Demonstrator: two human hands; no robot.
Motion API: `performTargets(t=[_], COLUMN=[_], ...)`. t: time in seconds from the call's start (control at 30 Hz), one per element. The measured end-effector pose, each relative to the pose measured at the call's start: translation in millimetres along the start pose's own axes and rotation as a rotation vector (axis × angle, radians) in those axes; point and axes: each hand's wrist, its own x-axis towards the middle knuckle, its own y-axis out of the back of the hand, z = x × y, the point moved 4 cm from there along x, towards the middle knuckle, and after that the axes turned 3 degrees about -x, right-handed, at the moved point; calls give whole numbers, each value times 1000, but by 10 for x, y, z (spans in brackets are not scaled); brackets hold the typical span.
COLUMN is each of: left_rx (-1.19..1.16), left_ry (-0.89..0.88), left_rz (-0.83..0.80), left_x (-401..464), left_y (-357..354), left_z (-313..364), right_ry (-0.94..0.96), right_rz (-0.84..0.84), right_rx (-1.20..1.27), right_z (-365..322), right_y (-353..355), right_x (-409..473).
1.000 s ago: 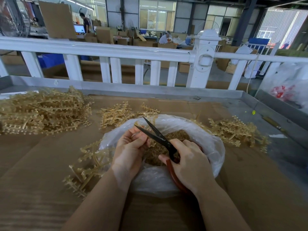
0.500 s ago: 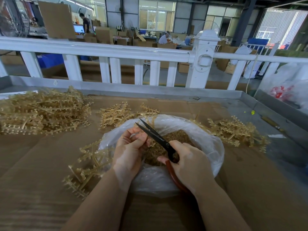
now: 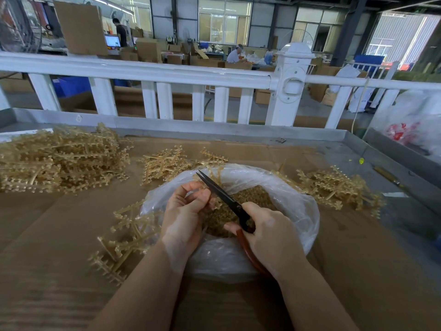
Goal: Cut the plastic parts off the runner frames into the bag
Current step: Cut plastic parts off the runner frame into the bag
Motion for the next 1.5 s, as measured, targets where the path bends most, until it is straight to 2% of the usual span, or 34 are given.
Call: performTargets(t=[0.2, 0.47, 0.57, 0.7, 0.87, 0.97, 1.1, 1.4, 1.5], left_rx=[0, 11, 10, 29, -11, 65, 171, 154, 153], left_ry=[63, 43, 58, 65, -63, -126, -126, -203, -199], left_rz=[-32, 37, 10, -32, 13, 9, 58, 159, 173], left_x=[7, 0, 4, -12, -9, -19, 4, 21, 18], left_y=[5, -6, -16, -39, -1, -1, 23, 50, 75], left_z=[-4, -12, -15, -18, 23, 25, -30, 9, 13], right_ry=[-40, -52, -66, -72, -86, -86, -68, -64, 7], right_rz=[70, 54, 109, 102, 110, 131, 120, 66, 59], right_rx=[17, -28, -10, 2, 55, 113, 148, 69, 82], right_z=[26, 31, 38, 34, 39, 35, -2, 7, -23], right_y=[7, -37, -10, 0, 18, 34, 42, 17, 44], right_x=[2, -2, -4, -5, -7, -9, -18, -27, -33])
